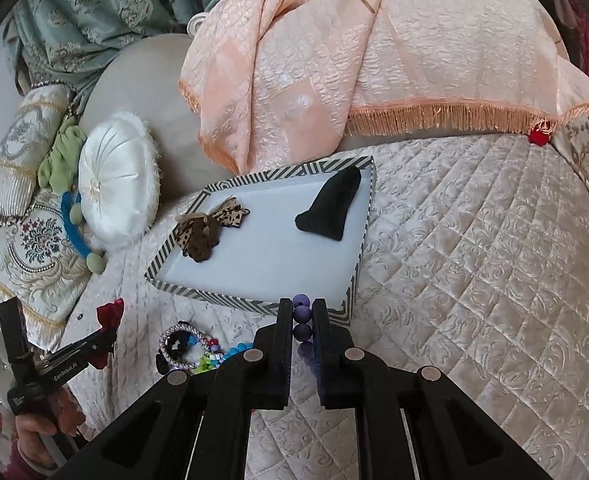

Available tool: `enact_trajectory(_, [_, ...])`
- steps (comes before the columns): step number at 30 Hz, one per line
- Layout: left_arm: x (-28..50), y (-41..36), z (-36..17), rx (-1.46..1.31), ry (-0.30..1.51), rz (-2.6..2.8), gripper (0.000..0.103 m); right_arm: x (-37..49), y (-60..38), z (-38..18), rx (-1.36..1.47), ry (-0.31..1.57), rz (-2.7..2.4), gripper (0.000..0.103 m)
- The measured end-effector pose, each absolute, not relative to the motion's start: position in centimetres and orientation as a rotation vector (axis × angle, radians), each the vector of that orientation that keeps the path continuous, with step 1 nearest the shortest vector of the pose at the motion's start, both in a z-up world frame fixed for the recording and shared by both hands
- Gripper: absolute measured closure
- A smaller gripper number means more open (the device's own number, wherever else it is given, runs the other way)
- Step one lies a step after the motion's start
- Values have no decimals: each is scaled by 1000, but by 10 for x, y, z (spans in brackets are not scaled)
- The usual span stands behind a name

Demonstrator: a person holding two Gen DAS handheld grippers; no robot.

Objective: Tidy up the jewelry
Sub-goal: 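Grasp the red velvet bow with the left tool while the right tool grasps the purple bead bracelet, then carry the red bow with the left tool while the right tool carries the purple bracelet over the tray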

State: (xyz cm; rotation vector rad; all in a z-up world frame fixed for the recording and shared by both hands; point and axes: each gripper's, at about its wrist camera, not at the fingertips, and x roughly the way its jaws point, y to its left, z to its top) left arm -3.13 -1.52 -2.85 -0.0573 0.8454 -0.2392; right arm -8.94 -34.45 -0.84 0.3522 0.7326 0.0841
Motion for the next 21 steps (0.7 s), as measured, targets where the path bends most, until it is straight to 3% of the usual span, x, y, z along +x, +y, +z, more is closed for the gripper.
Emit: enact_trajectory(21, [-36,-24,-24,17,773,-181,83,-84,-328,-1,349,701,151,94])
